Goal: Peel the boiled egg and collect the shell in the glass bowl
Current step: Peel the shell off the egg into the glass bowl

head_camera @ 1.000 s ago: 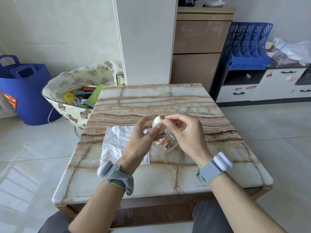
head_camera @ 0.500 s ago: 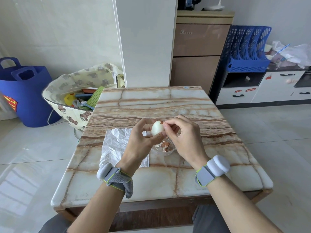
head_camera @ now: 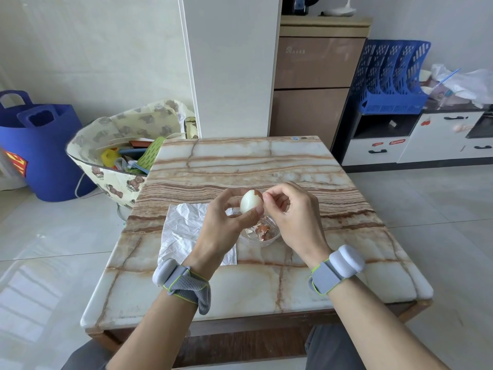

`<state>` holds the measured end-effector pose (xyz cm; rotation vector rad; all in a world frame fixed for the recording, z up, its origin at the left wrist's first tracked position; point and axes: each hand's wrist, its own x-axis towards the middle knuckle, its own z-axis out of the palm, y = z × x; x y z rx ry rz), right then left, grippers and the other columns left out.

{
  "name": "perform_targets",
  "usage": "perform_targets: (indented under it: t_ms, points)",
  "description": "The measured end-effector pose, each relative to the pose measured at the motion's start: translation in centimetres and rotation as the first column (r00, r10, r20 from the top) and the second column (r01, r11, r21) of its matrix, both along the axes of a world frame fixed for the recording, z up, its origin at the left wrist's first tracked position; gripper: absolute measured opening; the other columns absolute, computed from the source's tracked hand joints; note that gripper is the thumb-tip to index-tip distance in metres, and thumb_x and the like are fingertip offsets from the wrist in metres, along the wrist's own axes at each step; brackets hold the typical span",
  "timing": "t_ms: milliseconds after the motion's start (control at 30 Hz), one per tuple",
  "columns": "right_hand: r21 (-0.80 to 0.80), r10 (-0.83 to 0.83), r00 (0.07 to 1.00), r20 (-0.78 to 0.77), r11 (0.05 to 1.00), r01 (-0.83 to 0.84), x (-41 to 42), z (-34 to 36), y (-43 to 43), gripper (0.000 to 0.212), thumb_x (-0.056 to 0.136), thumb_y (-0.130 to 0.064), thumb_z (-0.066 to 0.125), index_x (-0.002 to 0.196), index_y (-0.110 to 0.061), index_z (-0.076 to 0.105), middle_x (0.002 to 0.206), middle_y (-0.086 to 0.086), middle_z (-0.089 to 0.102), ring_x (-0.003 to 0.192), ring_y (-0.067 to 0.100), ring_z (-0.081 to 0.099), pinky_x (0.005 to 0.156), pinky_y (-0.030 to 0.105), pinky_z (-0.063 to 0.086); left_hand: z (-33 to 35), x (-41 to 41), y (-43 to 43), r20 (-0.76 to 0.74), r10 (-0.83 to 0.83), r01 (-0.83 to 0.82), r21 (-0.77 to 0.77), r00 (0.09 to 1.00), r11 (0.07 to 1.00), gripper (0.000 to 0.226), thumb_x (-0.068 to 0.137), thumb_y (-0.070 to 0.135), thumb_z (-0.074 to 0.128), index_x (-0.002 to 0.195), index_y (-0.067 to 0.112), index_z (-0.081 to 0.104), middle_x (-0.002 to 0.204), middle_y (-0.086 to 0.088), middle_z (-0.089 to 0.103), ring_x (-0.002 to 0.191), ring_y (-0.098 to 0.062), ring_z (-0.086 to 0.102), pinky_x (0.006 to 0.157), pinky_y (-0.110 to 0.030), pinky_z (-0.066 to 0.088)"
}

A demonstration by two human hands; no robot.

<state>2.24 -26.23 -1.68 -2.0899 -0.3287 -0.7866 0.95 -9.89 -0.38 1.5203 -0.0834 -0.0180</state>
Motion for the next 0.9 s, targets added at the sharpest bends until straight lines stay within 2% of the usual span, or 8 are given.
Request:
perform_targets:
  t_ms: [200, 333, 467, 633, 767, 900]
  points:
    - [0.036, -0.026, 0.996, -0.080, 0.999, 0.029, 0.11, -0.69, -0.69, 0.013, 0.089, -0.013, 0.081, 0.080, -0.017, 0.073, 0.075, -0.010, 0.068, 0.067, 0.009, 0.062, 0.064, 0.021, 0.049, 0.02, 0.17, -0.06, -0.011, 0.000, -0.001, -0.035, 1.000, 0.999, 0.037, 0.085, 0.007, 0.081, 0.120, 0.006, 0.068, 0.109, -0.022, 0.071, 0.075, -0.024, 0.077, 0.081, -0.034, 0.064]
    - [0.055, 0.007, 0.993, -0.121, 0.998, 0.000, 0.08, -0.88, -0.71, 0.013, 0.089, -0.002, 0.077, 0.089, -0.014, 0.076, 0.081, -0.007, 0.072, 0.074, 0.005, 0.066, 0.067, 0.011, 0.049, -0.07, 0.15, -0.15, -0.025, -0.006, 0.005, -0.030, 1.000, 1.000, 0.039, 0.087, 0.008, 0.080, 0.124, 0.006, 0.067, 0.114, -0.023, 0.071, 0.078, -0.025, 0.077, 0.085, -0.036, 0.064]
    - [0.096, 0.068, 0.988, -0.139, 0.994, -0.054, -0.15, -0.54, -0.68, 0.011, 0.094, -0.006, 0.073, 0.096, -0.016, 0.078, 0.086, -0.008, 0.075, 0.080, 0.008, 0.070, 0.074, 0.020, 0.055, -0.08, 0.14, -0.29, -0.033, -0.002, 0.000, -0.033, 0.999, 0.999, 0.040, 0.088, 0.009, 0.079, 0.126, 0.006, 0.066, 0.115, -0.023, 0.071, 0.080, -0.027, 0.077, 0.089, -0.039, 0.063]
    - [0.116, 0.138, 0.981, -0.139, 0.986, -0.122, -0.34, -0.09, -0.60, 0.005, 0.093, -0.015, 0.078, 0.097, -0.017, 0.080, 0.089, -0.007, 0.076, 0.084, 0.013, 0.071, 0.077, 0.028, 0.056, -0.22, 0.15, -0.17, -0.031, -0.013, 0.012, -0.050, 0.999, 0.999, 0.038, 0.089, 0.011, 0.079, 0.125, 0.005, 0.067, 0.113, -0.025, 0.071, 0.085, -0.033, 0.077, 0.090, -0.041, 0.063]
    - [0.096, 0.130, 0.985, -0.117, 0.988, -0.120, -0.28, -0.06, -0.60, 0.004, 0.091, -0.015, 0.080, 0.095, -0.014, 0.081, 0.089, -0.006, 0.075, 0.082, 0.010, 0.069, 0.076, 0.026, 0.055, -0.37, 0.23, -0.03, -0.032, -0.034, 0.032, -0.054, 0.999, 0.998, 0.037, 0.088, 0.011, 0.080, 0.123, 0.006, 0.069, 0.113, -0.023, 0.071, 0.086, -0.035, 0.077, 0.091, -0.042, 0.062]
    - [-0.001, 0.102, 0.994, -0.044, 0.995, -0.103, -0.31, 0.06, -0.60, 0.002, 0.093, -0.011, 0.078, 0.093, -0.012, 0.079, 0.087, -0.004, 0.072, 0.079, 0.008, 0.065, 0.074, 0.019, 0.050, -0.47, 0.26, 0.02, -0.041, -0.037, 0.035, -0.060, 0.998, 0.998, 0.038, 0.087, 0.014, 0.081, 0.123, 0.006, 0.069, 0.111, -0.022, 0.072, 0.088, -0.038, 0.077, 0.092, -0.042, 0.062]
